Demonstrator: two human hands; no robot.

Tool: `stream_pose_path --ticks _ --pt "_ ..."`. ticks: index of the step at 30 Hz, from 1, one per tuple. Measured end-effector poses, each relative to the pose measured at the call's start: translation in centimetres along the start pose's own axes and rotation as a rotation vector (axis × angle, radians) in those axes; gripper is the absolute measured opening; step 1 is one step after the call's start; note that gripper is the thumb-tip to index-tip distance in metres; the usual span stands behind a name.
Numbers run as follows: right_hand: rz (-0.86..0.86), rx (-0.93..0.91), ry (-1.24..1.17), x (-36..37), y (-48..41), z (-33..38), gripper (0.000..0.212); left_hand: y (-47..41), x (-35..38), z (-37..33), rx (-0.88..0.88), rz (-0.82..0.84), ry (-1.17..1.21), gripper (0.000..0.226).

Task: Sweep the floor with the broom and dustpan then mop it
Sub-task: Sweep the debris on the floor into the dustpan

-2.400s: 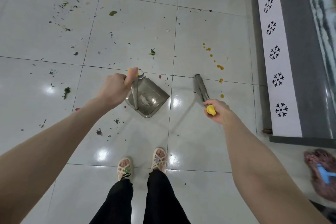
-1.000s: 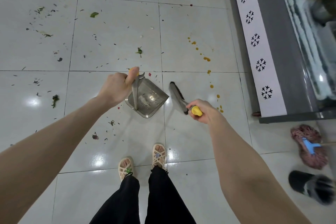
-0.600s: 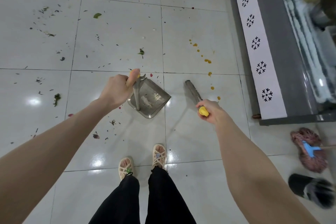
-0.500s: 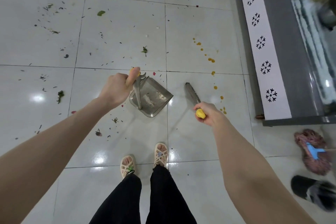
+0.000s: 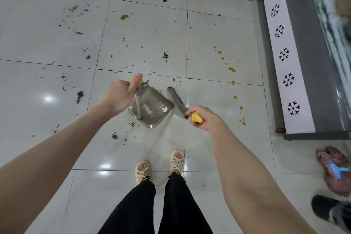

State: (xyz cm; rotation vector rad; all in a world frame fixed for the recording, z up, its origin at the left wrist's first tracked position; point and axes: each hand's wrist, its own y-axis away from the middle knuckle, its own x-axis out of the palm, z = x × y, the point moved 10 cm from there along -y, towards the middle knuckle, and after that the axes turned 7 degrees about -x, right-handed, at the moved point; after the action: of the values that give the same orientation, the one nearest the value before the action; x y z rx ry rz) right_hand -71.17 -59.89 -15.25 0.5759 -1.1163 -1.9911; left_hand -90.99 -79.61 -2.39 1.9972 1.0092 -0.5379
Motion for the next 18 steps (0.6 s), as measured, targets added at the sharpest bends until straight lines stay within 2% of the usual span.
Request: stream_pose_path --ticks 7,12,18 --pt "0.084 0.030 -0.146 3.9 2.8 -0.2 0.008 1.4 -3.0 3.9 -0.012 0.003 -0.021 0.075" --pt "0.045 -0.001 -0.128 4.7 3.9 -0.4 0.007 2.1 -3.9 5.6 -0.004 -0.008 -0.040 0.086" --pt "-0.004 -0.034 -0.003 4.1 4.6 -0.5 0.010 2.6 -4.7 6.7 -0.018 -0.032 -0.019 0.079"
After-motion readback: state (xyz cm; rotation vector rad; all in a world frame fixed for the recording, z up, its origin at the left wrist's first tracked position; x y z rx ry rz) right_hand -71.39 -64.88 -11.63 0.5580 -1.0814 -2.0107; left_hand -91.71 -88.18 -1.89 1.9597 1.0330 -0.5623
